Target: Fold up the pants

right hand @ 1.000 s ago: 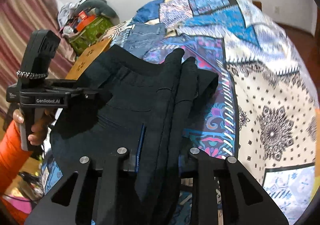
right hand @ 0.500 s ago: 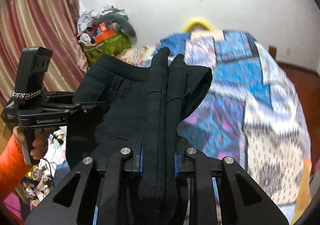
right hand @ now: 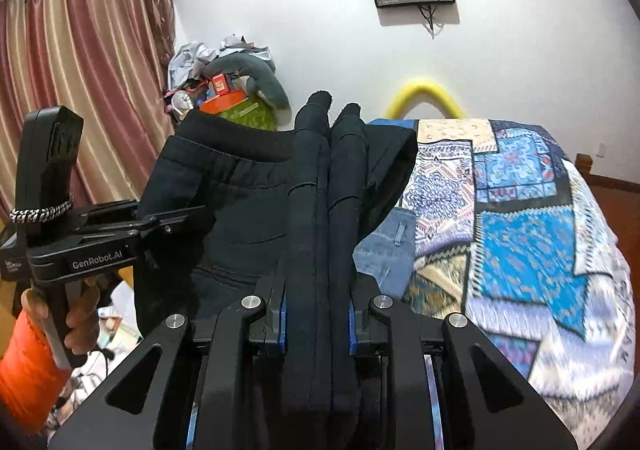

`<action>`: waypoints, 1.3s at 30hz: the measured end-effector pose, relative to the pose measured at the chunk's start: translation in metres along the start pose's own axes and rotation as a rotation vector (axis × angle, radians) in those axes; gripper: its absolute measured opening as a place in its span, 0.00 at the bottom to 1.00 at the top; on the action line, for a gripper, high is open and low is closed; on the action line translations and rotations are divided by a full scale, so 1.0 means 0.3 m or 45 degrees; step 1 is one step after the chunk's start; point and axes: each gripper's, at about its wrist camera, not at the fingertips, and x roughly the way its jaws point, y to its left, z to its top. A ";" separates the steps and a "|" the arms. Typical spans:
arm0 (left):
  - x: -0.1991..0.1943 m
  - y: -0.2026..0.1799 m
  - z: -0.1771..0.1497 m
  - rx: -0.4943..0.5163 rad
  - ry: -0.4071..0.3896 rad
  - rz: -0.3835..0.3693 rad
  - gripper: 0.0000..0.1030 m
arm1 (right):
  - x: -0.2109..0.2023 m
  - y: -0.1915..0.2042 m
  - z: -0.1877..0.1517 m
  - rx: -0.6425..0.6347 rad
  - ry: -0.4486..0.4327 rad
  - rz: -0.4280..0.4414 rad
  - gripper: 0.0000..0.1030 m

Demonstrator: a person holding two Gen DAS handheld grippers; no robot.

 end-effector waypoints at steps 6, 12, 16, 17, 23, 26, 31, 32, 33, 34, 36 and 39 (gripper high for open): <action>0.231 0.111 -0.006 -0.017 0.084 0.083 0.29 | 0.228 -0.051 0.006 -0.002 0.102 0.022 0.18; 0.457 0.201 -0.062 -0.063 0.201 0.088 0.29 | 0.459 -0.124 -0.031 0.017 0.264 -0.018 0.18; 0.635 0.265 -0.142 -0.150 0.350 0.002 0.29 | 0.563 -0.190 -0.098 0.047 0.410 -0.068 0.18; 0.661 0.266 -0.155 -0.162 0.373 -0.006 0.30 | 0.579 -0.206 -0.116 0.058 0.437 -0.076 0.19; 0.726 0.270 -0.223 -0.176 0.393 0.024 0.46 | 0.591 -0.275 -0.173 0.158 0.509 -0.105 0.24; 0.697 0.267 -0.230 -0.148 0.414 0.072 0.56 | 0.555 -0.271 -0.181 0.151 0.509 -0.114 0.25; 0.598 0.251 -0.218 -0.074 0.422 0.165 0.57 | 0.473 -0.273 -0.180 0.176 0.481 -0.126 0.25; 0.572 0.245 -0.215 -0.051 0.411 0.190 0.57 | 0.449 -0.267 -0.176 0.164 0.466 -0.130 0.25; 0.530 0.231 -0.213 -0.016 0.392 0.224 0.57 | 0.408 -0.253 -0.175 0.145 0.443 -0.143 0.25; 0.486 0.216 -0.211 0.017 0.372 0.247 0.57 | 0.361 -0.236 -0.172 0.122 0.415 -0.157 0.25; 0.405 0.190 -0.201 0.052 0.333 0.268 0.57 | 0.298 -0.212 -0.161 0.092 0.373 -0.170 0.25; 0.231 0.139 -0.184 0.073 0.235 0.262 0.57 | 0.141 -0.143 -0.132 0.041 0.260 -0.169 0.25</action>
